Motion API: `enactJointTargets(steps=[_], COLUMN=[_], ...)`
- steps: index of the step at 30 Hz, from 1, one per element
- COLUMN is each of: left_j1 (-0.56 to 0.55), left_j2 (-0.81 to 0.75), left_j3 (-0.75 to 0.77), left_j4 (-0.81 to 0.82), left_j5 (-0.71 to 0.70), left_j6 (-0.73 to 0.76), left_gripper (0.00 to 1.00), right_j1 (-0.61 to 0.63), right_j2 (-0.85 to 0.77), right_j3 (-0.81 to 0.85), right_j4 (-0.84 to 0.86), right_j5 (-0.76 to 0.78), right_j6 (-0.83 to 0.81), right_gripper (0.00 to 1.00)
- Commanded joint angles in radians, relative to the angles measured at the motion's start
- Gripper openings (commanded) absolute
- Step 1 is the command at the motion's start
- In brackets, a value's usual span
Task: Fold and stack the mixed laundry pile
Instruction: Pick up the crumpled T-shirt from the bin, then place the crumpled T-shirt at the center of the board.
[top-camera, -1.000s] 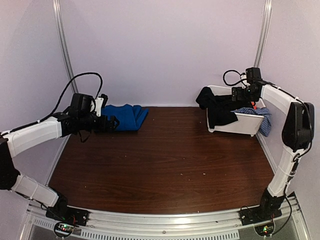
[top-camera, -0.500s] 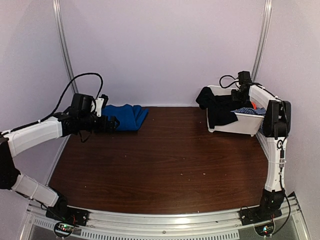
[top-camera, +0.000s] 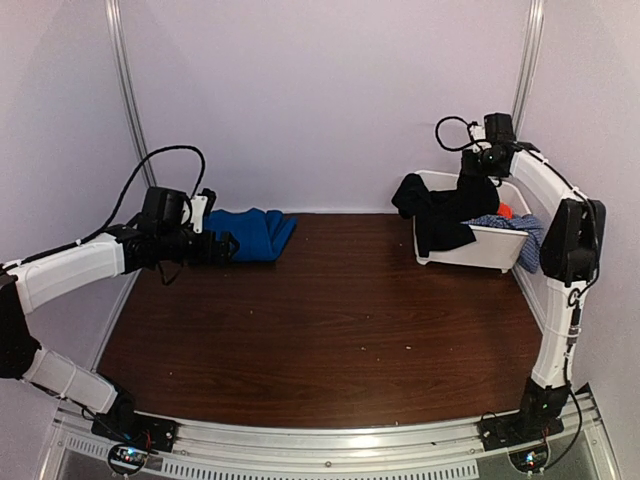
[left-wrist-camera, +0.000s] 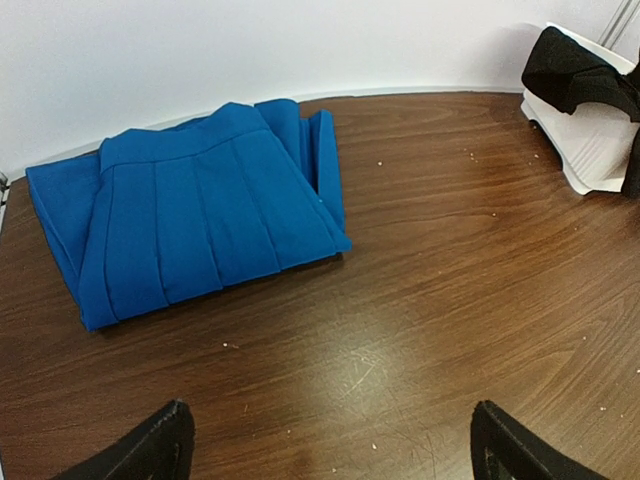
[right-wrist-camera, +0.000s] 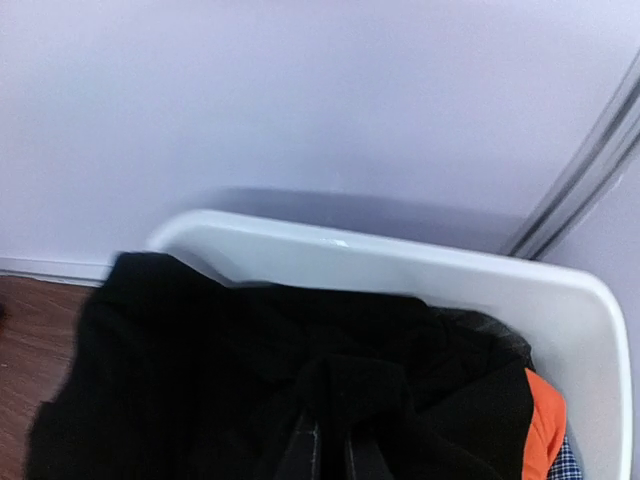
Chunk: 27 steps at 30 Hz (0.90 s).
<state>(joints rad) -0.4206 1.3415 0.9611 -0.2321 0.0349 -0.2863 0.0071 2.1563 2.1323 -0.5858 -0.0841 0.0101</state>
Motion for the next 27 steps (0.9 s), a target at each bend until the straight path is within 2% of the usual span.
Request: enactJointTargets(steps=[1,10,19,27], left_j1=[-0.003,-0.003,-0.003,-0.002], left_j2=[-0.009,-0.011,-0.020,-0.060], left_j3=[0.020,0.006,0.002,-0.008], left_j4=[0.060,0.078,0.092,0.078], left_j5=[0.013,-0.004,-0.081,-0.178], left_j6=[-0.022,-0.042,-0.101,-0.147], left_gripper=[0.98,0.98,0.98,0.98], right_j1=[0.076,0.212,0.544,0.739], right_j2=[-0.201,-0.343,-0.319,-0.302], right_j3=[0.018,0.152,0.353,0.413], right_j4=[0.113,0.145,0.219,0.427], right_j5=[-0.140,-0.300,-0.374,-0.430], right_j6=[0.006,0.052,0.066,0.109], right_gripper=[0.00,0.00,0.00,0.00])
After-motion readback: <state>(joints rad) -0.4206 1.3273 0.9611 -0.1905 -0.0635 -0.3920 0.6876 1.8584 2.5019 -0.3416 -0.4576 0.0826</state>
